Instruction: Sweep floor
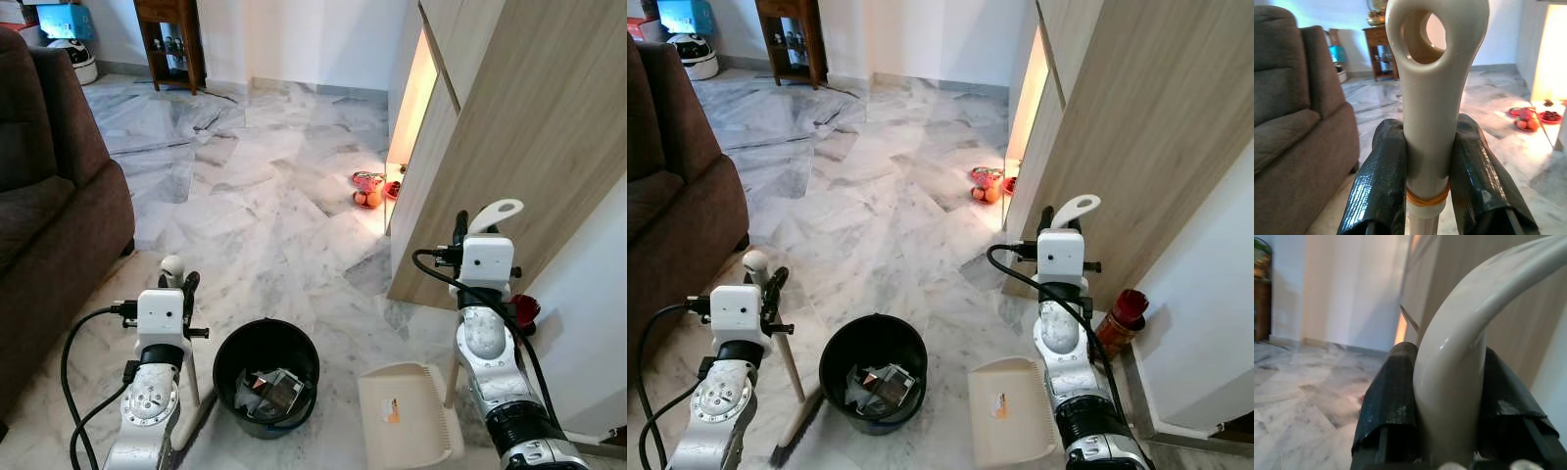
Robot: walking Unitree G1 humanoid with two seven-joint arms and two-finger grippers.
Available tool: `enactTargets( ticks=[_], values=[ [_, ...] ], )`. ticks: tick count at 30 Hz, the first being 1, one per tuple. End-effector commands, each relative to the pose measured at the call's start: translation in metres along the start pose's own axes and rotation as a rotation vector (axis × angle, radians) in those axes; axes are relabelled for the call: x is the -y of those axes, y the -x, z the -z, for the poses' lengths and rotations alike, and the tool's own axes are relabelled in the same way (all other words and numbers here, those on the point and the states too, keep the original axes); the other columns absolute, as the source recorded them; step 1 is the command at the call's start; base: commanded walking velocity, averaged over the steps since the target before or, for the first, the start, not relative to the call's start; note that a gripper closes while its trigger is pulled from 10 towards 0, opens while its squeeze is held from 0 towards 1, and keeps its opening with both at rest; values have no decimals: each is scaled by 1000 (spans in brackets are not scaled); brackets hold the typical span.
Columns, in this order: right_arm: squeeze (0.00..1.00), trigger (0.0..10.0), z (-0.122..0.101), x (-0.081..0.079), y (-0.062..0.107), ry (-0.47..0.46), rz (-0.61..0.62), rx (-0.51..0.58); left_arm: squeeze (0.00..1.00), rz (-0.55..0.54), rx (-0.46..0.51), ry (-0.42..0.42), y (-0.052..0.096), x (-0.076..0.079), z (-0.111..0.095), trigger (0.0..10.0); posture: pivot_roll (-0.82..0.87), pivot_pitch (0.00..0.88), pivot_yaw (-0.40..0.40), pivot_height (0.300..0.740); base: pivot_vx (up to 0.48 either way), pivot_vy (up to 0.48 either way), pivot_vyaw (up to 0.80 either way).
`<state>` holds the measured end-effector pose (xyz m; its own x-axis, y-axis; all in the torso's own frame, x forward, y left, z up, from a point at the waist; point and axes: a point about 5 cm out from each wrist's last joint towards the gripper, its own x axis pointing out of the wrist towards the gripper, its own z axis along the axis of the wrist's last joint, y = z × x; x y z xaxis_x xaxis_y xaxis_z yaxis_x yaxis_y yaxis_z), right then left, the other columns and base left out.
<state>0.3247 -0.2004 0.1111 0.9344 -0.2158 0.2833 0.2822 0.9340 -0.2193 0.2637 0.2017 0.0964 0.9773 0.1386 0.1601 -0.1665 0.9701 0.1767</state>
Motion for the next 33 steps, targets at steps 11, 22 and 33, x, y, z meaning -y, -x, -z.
enactTargets(
  ticks=[11, 22, 33],
  values=[
    [0, 10000, 20, 16, 7, -74, 105, -93, 0, -22, 76, 8, -2, -1, -19, 10000, 125, 0, -50, 740, 0, 0, 0],
    [0, 10000, 27, 17, 10, -115, 105, -130, 0, -21, 78, 31, -6, 5, -21, 10000, 117, 0, -52, 740, 0, 0, 0],
    [0, 10000, 27, 14, 10, -130, 82, -126, 0, -3, 61, 25, -4, 11, -18, 10000, 115, 0, -60, 740, 0, 0, 0]
  ],
)
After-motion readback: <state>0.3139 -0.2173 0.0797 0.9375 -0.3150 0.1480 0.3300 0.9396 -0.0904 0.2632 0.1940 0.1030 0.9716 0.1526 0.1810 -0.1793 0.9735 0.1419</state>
